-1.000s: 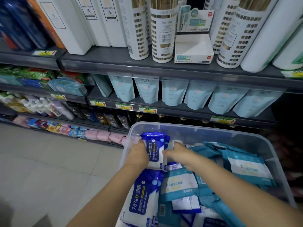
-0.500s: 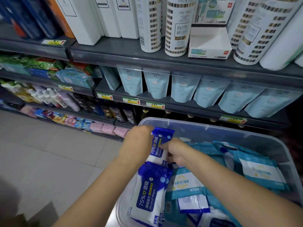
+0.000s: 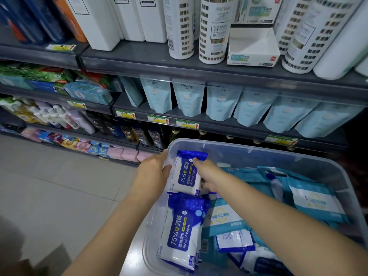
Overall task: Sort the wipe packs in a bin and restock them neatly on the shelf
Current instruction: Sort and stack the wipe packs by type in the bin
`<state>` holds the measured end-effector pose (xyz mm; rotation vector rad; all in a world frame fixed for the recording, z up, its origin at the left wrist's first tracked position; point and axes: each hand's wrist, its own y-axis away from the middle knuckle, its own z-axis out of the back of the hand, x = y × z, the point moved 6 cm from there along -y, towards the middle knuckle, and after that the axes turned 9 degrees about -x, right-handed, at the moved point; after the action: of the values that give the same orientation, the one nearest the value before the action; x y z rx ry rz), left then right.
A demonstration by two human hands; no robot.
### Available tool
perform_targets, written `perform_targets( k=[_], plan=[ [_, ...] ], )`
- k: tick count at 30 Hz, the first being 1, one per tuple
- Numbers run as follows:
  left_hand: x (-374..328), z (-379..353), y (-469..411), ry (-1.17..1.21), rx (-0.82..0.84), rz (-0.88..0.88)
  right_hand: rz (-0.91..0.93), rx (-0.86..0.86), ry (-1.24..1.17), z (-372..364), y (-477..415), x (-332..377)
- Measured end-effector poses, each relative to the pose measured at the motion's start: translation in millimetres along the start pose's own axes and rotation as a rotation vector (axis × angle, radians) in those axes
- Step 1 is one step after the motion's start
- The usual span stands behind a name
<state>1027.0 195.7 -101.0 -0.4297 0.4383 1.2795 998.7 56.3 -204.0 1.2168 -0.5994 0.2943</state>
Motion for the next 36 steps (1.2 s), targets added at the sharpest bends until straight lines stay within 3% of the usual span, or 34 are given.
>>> perform_targets(
  k=[7, 12, 16, 19, 22, 25, 28, 30, 33, 36],
  plan=[
    [-0.7, -5.4, 2.9, -0.075, -0.004, -0.063, 0.069, -0.096, 0.051, -0.2, -2.3, 0.2],
    [3.0, -6.7, 1.6, -0.061, 0.016, -0.052, 0.09, -0.035, 0.122, 14.6, 11.0, 8.2],
    [9.2, -6.9, 2.5, -0.103, -0.011, -0.063, 0.409, -0.035, 0.391, 49.5, 40.0, 26.5],
    [0.1, -3.6, 2.9, -0.153, -0.075, -0.168, 0.571, -0.04, 0.68, 80.7, 61.0, 18.0],
    [-19.5, -7.3, 5.2, -0.167, -0.108, -0.341, 0.75, -0.163, 1.02, 109.2, 82.3, 2.1],
    [-42.6, -19.4, 12.2, -0.116, -0.056, -0.474, 0.88, -0.342, 1.123, 135.4, 100.0, -8.7],
    [-63.5, -35.3, 23.7, -0.074, 0.029, -0.587, 0.866, -0.561, 1.019, 170.8, 110.1, -17.4],
    [-72.4, -48.1, 32.1, -0.077, 0.086, -0.645, 0.729, -0.63, 0.989, 195.9, 109.0, -30.8],
    [-89.6, -63.4, 48.9, -0.065, 0.234, -0.689, 0.49, -0.572, 1.018, 216.7, 99.6, -62.6],
    [-96.7, -87.2, 65.4, -0.167, 0.416, -0.691, 0.454, -0.529, 0.916, 222.4, 97.5, -83.6]
  ],
)
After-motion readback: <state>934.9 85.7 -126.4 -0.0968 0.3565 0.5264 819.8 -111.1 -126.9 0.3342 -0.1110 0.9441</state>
